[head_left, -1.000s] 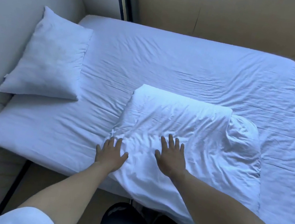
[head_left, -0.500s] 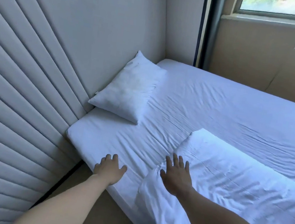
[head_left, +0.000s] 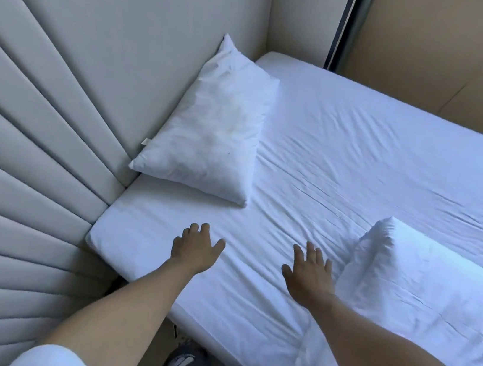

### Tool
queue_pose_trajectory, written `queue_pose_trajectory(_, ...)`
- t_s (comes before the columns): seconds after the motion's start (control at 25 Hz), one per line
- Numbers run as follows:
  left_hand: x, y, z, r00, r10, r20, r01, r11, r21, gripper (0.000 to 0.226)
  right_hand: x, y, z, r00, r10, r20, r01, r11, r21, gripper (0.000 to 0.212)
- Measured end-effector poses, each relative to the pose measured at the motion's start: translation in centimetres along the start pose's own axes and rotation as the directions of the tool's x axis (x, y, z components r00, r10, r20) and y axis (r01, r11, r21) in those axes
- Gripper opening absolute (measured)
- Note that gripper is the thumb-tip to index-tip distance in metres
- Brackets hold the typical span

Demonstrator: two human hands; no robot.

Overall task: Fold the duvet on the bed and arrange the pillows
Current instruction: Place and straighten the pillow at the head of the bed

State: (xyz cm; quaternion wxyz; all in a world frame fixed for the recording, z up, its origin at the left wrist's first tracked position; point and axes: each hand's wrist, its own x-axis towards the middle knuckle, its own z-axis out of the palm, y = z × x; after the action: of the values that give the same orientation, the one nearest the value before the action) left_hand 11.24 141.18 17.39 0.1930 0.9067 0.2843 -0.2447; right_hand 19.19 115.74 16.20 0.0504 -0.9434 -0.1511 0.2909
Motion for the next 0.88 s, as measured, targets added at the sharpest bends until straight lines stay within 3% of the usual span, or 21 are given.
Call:
queue_pose_trajectory(0.12, 4.0, -5.1, 0.2, 0.994, 0.005, 0.109, -0.010, 0.999, 0.046, 0.070, 1.9, -7.1, 1.3, 0.987, 0.127, 0.097, -0.131, 0.991, 0.037, 0.069)
queue_pose_trajectory(0.24, 7.9, -7.6, -1.4, 0.979, 0.012, 0.203, -0.032, 0.995, 0.099, 0.068, 3.8, -15.2, 0.2, 0.995, 0.068, 0.075, -0.080, 0.981, 0.175, 0.066)
queue_pose_trajectory(0.36, 10.8, -8.2, -3.2, 0.979, 0.102, 0.176, -0.126, 0.983, 0.135, 0.063, 6.5, -19.6, -2.1, 0.996, -0.002, 0.084, -0.016, 0.978, 0.210, 0.066)
queue_pose_trajectory(0.56, 13.7, -10.5, -4.9, 0.969, 0.114, 0.220, -0.165, 0.960, 0.227, 0.052, 10.6, -21.4, -4.9, 0.996, 0.080, 0.026, -0.084, 0.962, 0.259, 0.064)
queue_pose_trajectory(0.68, 13.8, -11.2, -7.5, 0.969, 0.100, 0.226, -0.153, 0.961, 0.229, 0.052, 11.8, -20.9, -5.6, 0.994, 0.085, 0.064, -0.096, 0.976, 0.197, 0.064)
queue_pose_trajectory(0.8, 14.7, -11.8, -12.0, 0.985, 0.045, 0.168, -0.080, 0.974, 0.212, 0.045, 13.1, -21.0, -6.6, 0.984, 0.139, 0.113, -0.159, 0.968, 0.194, 0.062)
queue_pose_trajectory(0.88, 16.1, -12.0, -15.9, 0.995, 0.014, 0.103, -0.035, 0.979, 0.202, 0.042, 14.8, -22.2, -8.0, 0.987, 0.102, 0.123, -0.125, 0.972, 0.198, 0.061)
